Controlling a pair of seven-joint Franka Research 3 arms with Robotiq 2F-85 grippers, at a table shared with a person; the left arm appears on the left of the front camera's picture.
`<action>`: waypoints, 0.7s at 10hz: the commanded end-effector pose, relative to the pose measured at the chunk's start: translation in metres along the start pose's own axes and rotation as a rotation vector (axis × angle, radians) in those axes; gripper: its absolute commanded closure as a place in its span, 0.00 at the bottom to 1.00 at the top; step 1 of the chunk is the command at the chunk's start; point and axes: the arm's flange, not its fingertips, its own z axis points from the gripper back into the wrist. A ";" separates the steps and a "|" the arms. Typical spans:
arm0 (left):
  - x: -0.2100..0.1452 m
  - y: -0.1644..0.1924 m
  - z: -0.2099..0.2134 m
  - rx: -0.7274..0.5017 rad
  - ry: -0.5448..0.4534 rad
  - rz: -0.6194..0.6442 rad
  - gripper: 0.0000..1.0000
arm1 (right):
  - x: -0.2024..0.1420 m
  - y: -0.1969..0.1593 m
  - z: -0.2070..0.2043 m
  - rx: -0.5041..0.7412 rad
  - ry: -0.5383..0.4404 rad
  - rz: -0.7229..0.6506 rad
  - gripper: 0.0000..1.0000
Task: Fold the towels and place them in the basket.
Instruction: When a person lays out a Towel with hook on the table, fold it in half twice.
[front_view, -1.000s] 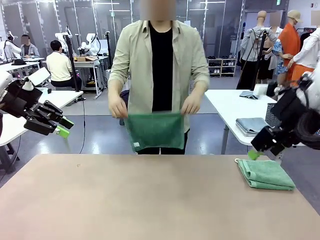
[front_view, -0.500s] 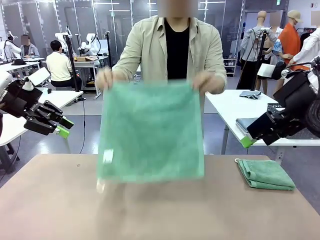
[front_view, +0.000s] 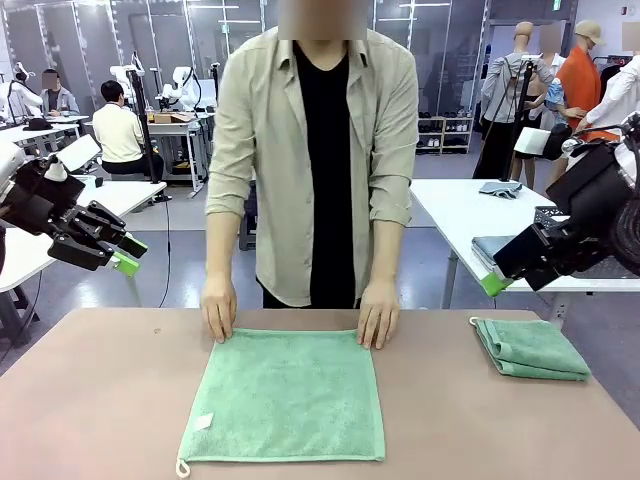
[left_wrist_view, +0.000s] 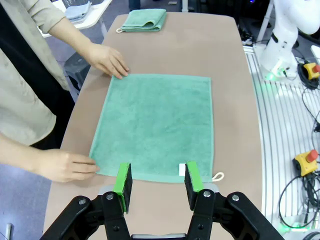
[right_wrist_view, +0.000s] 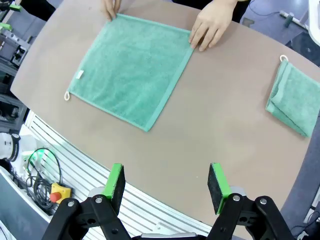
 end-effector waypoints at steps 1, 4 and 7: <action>0.001 -0.001 0.000 0.005 -0.015 -0.005 0.44 | 0.000 -0.001 0.000 0.001 -0.001 -0.002 0.17; 0.000 0.000 0.000 0.000 0.000 0.000 0.44 | 0.000 0.000 0.000 0.000 0.000 0.000 0.16; 0.046 0.013 -0.043 -0.054 0.248 0.002 0.44 | 0.039 0.030 -0.029 -0.084 0.226 0.248 0.16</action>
